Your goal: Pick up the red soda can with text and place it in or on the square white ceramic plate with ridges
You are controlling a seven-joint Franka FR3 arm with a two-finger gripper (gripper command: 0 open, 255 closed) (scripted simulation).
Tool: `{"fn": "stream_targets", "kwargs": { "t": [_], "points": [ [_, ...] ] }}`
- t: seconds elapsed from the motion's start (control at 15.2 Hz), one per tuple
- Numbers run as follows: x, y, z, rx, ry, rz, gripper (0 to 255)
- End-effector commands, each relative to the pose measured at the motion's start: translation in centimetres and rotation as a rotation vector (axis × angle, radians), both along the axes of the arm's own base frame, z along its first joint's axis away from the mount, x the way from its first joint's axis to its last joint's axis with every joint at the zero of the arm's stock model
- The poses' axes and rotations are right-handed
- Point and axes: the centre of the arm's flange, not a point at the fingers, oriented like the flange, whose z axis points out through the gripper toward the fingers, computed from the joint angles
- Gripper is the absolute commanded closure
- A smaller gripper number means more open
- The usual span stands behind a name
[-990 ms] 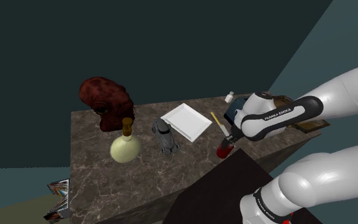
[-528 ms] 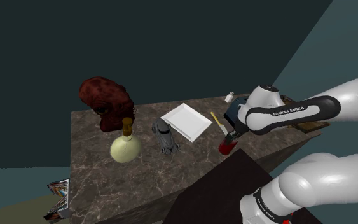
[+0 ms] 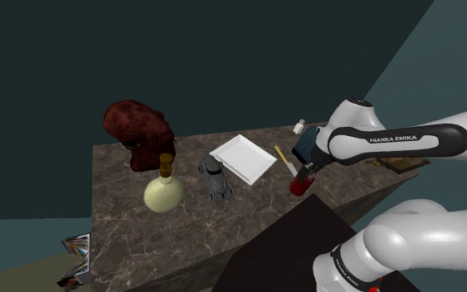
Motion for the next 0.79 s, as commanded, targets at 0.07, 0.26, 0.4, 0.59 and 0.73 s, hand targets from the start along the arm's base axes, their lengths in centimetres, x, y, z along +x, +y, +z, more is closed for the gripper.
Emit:
{"fn": "stream_targets", "kwargs": {
  "t": [0.07, 0.26, 0.4, 0.59, 0.73],
  "points": [
    [1.3, 0.1, 0.8, 0.0, 0.0, 0.0, 255],
    [5.2, 0.2, 1.2, 0.0, 0.0, 0.0, 255],
    [7.9, 0.2, 1.5, 0.0, 0.0, 0.0, 255],
    [11.8, 0.3, 1.9, 0.0, 0.0, 0.0, 255],
    [14.4, 0.4, 2.1, 0.0, 0.0, 0.0, 255]
  ]
}}
